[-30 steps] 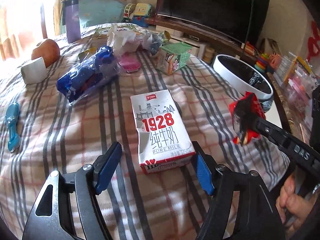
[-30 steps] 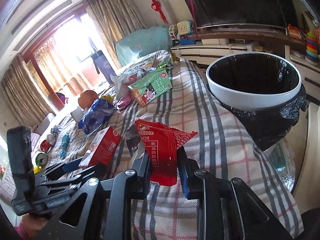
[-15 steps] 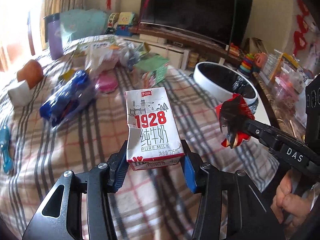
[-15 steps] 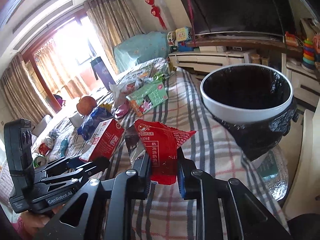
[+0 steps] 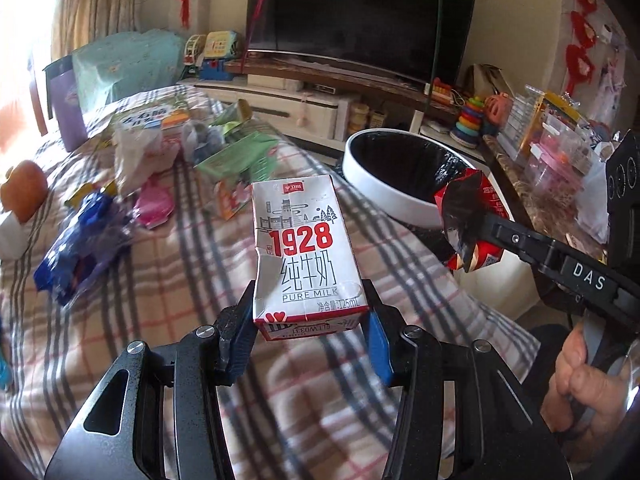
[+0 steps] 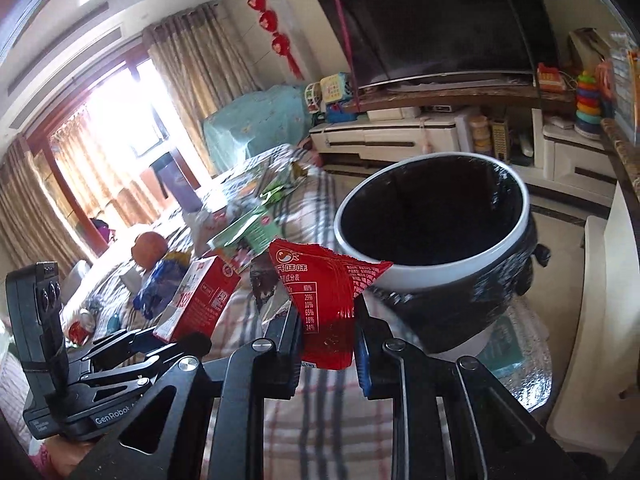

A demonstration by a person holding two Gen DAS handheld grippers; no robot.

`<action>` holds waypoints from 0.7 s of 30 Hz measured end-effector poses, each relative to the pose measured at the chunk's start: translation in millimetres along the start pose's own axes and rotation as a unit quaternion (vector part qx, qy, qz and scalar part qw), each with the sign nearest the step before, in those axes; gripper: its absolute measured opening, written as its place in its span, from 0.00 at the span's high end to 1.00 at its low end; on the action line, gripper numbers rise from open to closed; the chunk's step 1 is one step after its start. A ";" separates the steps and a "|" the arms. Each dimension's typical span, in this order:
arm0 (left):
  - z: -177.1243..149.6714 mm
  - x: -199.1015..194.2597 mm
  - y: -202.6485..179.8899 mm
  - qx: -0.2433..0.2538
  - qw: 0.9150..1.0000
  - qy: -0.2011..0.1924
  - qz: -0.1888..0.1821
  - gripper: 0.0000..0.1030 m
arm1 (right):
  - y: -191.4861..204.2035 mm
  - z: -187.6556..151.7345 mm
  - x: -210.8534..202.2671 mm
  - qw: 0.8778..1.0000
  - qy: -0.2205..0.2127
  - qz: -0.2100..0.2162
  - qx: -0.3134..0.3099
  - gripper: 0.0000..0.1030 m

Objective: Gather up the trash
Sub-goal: 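Carry the milk carton and red snack bag in both tools over the bin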

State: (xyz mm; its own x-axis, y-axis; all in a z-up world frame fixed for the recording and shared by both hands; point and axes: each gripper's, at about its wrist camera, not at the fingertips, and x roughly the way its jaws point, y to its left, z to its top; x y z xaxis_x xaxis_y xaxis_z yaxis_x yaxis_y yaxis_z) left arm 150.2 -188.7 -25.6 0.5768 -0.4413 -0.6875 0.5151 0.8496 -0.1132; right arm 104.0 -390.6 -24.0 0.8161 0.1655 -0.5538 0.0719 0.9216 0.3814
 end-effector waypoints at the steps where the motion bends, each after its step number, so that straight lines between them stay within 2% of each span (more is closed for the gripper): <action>1: 3.0 2.3 -2.5 0.002 1.000 0.001 -0.001 0.54 | -2.2 2.1 -0.5 1.000 -0.001 -0.001 0.001 0.79; 21: 45.1 29.2 -40.6 0.024 0.999 -0.003 -0.025 0.54 | -44.0 39.3 -0.5 0.999 -0.019 -0.031 0.010 0.79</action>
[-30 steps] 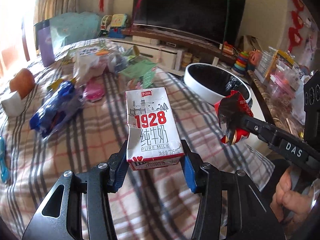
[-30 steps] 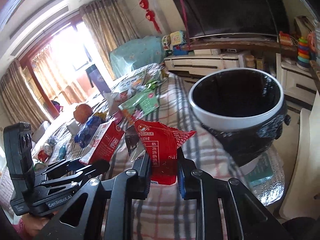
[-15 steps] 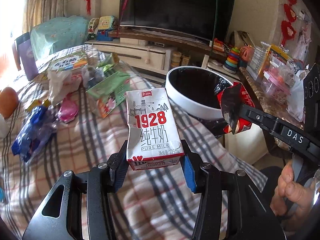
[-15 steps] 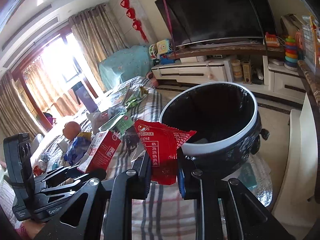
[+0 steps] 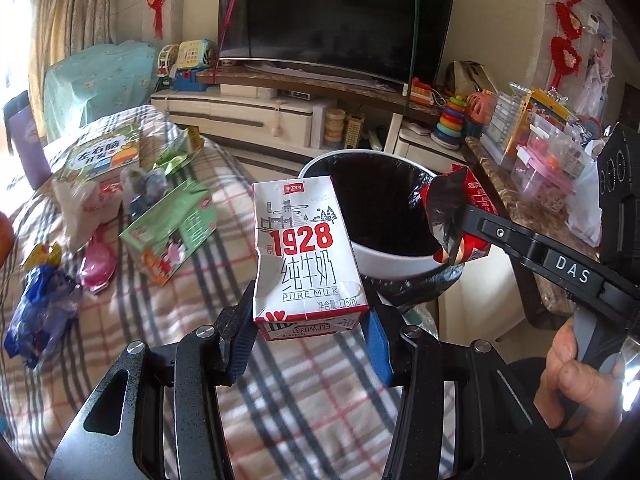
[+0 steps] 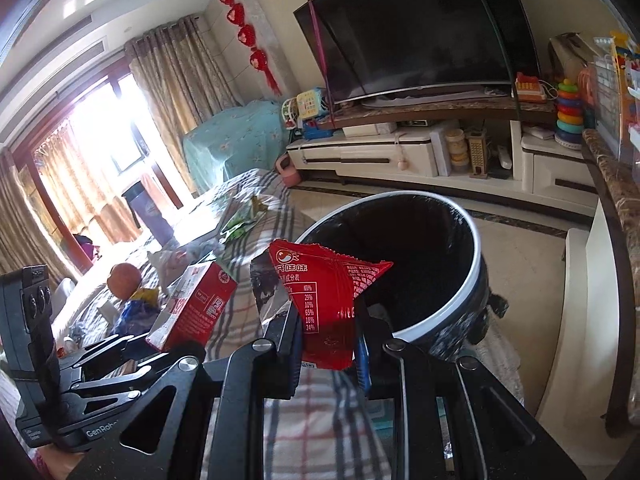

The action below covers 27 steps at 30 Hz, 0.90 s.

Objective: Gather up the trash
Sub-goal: 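Carry the milk carton and red snack bag in both tools over the bin, then open both tools to drop the carton and snack bag into the bin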

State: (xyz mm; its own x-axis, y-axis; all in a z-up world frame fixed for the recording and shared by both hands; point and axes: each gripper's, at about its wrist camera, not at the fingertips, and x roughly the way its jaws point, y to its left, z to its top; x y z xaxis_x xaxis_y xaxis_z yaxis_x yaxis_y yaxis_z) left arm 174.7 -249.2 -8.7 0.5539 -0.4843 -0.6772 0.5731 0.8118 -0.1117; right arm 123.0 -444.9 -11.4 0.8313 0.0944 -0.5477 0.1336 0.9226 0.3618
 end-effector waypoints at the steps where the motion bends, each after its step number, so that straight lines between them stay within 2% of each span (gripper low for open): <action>1: 2.7 1.8 -1.3 0.000 1.000 0.000 -0.002 0.54 | -2.4 2.3 1.8 1.000 0.001 -0.003 0.001 0.79; 27: 58.1 71.1 -29.5 0.029 0.999 0.032 -0.015 0.54 | -49.5 41.5 43.7 0.999 0.023 -0.031 0.015 0.79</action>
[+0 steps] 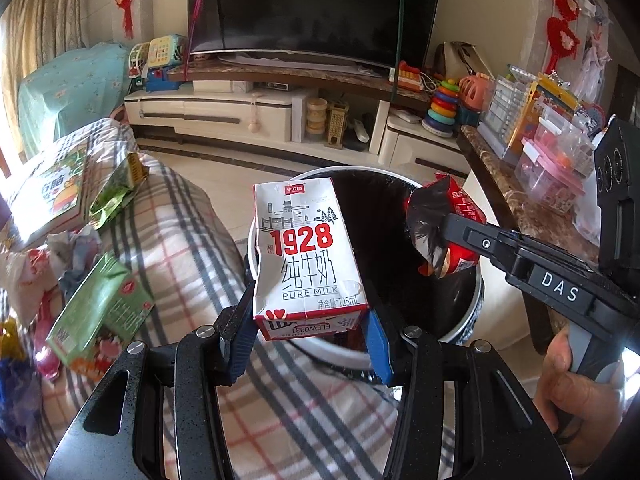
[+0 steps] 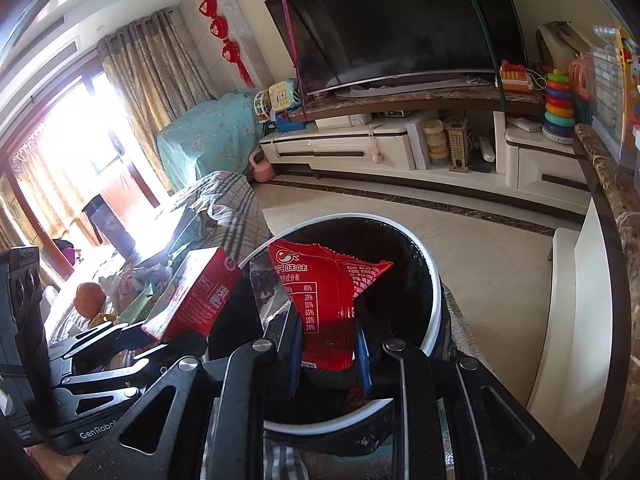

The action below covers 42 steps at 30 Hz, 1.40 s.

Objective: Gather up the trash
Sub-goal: 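Open both tools to drop the carton and snack bag into the bin, then move both open tools back over the remaining items on the bed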

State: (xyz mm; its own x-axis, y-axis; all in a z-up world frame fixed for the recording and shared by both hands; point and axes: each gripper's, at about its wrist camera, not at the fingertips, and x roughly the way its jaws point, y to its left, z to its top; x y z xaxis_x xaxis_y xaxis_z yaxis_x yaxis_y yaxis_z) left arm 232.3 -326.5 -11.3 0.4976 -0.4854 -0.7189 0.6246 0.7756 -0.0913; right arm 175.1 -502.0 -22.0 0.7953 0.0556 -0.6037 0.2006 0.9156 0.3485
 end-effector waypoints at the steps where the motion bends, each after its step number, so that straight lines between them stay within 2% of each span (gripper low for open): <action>1: 1.4 1.8 0.4 0.000 1.000 0.001 0.000 0.54 | -0.5 0.8 1.6 1.000 0.001 0.000 0.000 0.79; 31: 11.7 24.7 -6.7 0.006 1.000 0.026 0.007 0.54 | -7.4 11.9 23.2 0.999 0.034 -0.017 -0.008 0.75; 33: 11.8 25.0 -6.6 0.006 1.000 0.028 0.010 0.53 | -6.7 11.9 24.5 0.999 0.039 -0.023 -0.010 0.70; 34: 12.1 25.1 -6.2 0.005 0.999 0.029 0.012 0.50 | -7.4 11.8 24.3 0.999 0.040 -0.022 -0.007 0.61; 35: 11.6 23.8 -5.4 0.004 0.999 0.029 0.015 0.45 | -8.3 11.7 23.5 0.999 0.040 -0.019 -0.005 0.56; 37: 10.0 18.5 -2.4 -0.004 1.000 0.022 0.017 0.37 | -8.9 11.6 19.4 0.999 0.035 -0.016 -0.001 0.50; 39: 7.5 12.6 1.2 -0.009 1.000 0.017 0.020 0.36 | -8.8 11.3 15.0 0.999 0.031 -0.014 0.001 0.48; 42: -0.6 -0.1 7.5 -0.021 1.000 0.009 0.022 0.32 | -6.2 9.4 7.5 1.000 0.023 -0.006 0.006 0.39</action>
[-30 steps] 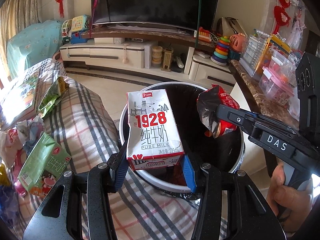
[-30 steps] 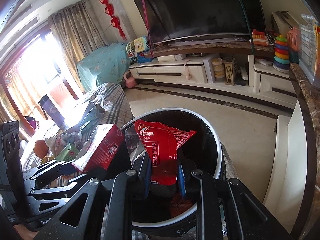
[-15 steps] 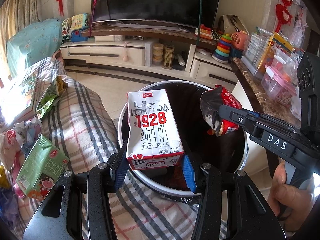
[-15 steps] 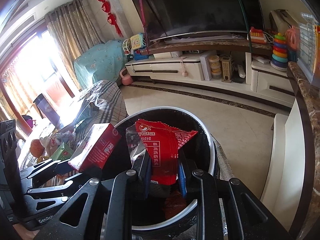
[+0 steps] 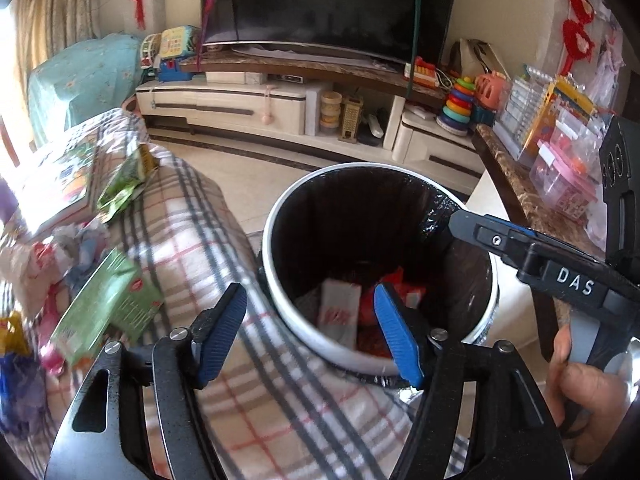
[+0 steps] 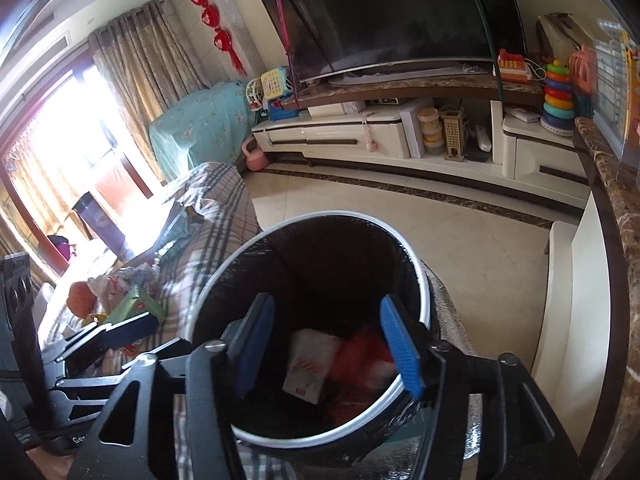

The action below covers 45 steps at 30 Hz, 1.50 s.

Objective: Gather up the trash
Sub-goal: 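Move both open tools back over the remaining items on the bed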

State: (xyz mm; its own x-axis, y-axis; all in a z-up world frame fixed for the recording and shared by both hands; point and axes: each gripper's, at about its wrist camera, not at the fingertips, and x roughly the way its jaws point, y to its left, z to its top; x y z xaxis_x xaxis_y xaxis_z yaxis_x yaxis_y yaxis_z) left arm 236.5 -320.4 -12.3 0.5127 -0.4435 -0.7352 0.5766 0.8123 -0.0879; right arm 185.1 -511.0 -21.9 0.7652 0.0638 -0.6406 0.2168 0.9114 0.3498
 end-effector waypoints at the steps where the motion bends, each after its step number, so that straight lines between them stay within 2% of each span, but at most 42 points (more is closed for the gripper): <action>1: -4.1 -5.2 2.4 -0.005 1.000 -0.004 0.000 0.30 | 2.1 -1.5 -3.5 1.000 -0.004 0.003 0.001 0.36; 3: -13.9 -16.2 6.9 -0.012 1.000 -0.012 0.005 0.25 | 7.7 -5.4 -9.7 1.000 -0.010 0.010 0.003 0.27; 4: -21.3 -23.5 9.8 -0.017 1.000 -0.018 0.009 0.24 | 10.7 -8.6 -12.9 1.000 -0.014 0.014 0.005 0.19; 7: -38.0 -36.3 17.7 -0.029 0.999 -0.023 0.012 0.22 | 20.8 -21.0 -20.4 0.999 -0.022 0.031 0.011 0.10; 17: -99.9 -80.4 65.5 -0.080 0.995 -0.029 0.049 0.15 | 71.2 -65.7 -26.5 0.998 -0.007 0.067 -0.002 0.07; 28: -154.8 -118.7 130.6 -0.157 0.982 -0.034 0.102 0.14 | 120.6 -101.8 -20.6 0.995 0.012 0.102 -0.009 0.07; 36: -172.8 -139.6 157.7 -0.177 0.975 -0.049 0.124 0.14 | 154.1 -119.0 -10.9 0.992 0.038 0.116 -0.041 0.07; 45: -173.0 -139.5 176.2 -0.164 0.976 -0.043 0.136 0.14 | 168.7 -116.8 2.5 0.991 0.047 0.110 -0.057 0.07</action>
State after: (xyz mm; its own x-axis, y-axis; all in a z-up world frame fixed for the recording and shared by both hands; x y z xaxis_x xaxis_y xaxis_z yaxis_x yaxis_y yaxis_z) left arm 156.6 -49.9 -41.4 0.6780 -0.2144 -0.7031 0.1853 0.9755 -0.1187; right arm 152.8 -309.6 -44.4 0.7250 0.2990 -0.6204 -0.0225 0.9106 0.4126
